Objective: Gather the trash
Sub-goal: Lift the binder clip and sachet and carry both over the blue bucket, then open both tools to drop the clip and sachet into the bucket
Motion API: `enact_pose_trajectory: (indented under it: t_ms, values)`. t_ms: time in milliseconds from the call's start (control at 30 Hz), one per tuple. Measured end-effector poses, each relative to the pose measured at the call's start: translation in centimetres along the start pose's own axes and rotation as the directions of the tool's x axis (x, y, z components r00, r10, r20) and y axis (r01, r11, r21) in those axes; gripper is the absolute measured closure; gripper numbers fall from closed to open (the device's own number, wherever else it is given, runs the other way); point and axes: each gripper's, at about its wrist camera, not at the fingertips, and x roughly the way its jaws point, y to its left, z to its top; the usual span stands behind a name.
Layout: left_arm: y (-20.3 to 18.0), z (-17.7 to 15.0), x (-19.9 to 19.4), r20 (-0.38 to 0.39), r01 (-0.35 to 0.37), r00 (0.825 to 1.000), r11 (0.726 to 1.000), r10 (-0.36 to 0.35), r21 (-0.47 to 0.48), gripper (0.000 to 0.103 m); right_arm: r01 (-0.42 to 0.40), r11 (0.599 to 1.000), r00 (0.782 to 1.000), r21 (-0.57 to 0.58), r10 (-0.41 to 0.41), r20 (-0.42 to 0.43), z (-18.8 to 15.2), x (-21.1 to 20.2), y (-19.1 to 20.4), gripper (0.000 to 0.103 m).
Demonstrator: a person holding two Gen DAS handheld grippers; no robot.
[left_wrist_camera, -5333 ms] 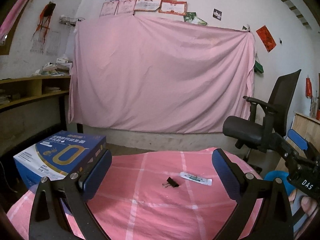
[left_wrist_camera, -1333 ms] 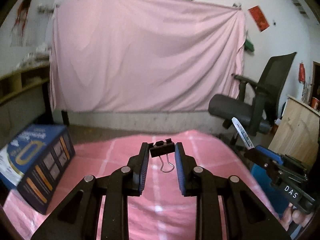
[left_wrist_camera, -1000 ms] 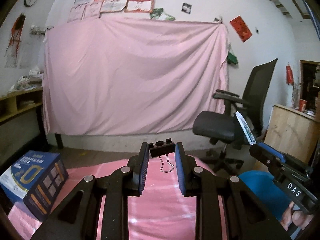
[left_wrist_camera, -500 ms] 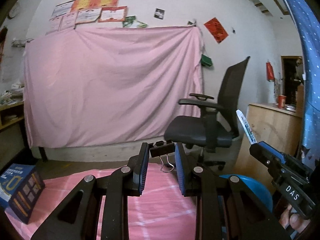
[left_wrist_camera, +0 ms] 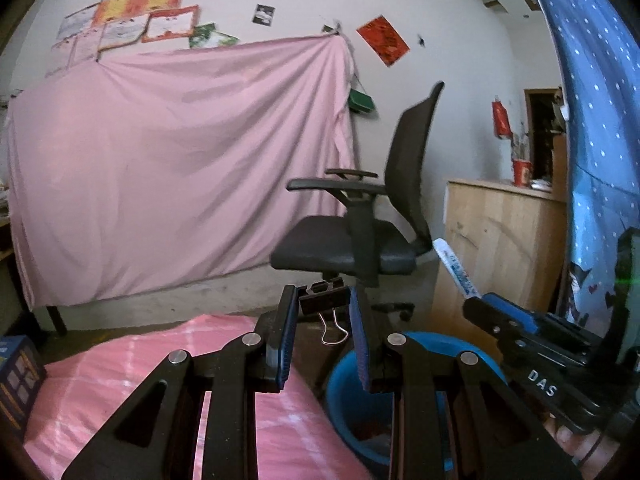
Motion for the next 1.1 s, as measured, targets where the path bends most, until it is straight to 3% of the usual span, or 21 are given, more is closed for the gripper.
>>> enact_pose_trajectory:
  t_ms: [400,667,800,1100]
  values:
    - [-3.1,-2.4,4.4,-0.146,0.109,0.983,0.994,-0.112,-0.023,0.081,0.042,0.989,0.991,0.141,-0.023,-0.134,-1.6,1.8,-4.4,0.053]
    - [-3.6,-3.7,6.2,-0.229,0.147,0.961,0.987,-0.157,-0.062,0.081,0.076,0.984,0.980,0.160,-0.044,-0.196,-2.4,2.4,-5.5,0.053]
    - [-3.6,-4.2,7.5,-0.278,0.170,0.941,0.980,-0.194,-0.107,0.081,0.084,0.983,0.976,0.161,-0.048,-0.213,-2.6,2.7,-5.5,0.053]
    - [-2.9,-4.7,9.1,-0.345,0.161,0.914,0.972,-0.212,-0.172,0.080,0.112,0.982,0.969,0.151,-0.074,-0.236,-2.7,3.3,-5.9,0.052]
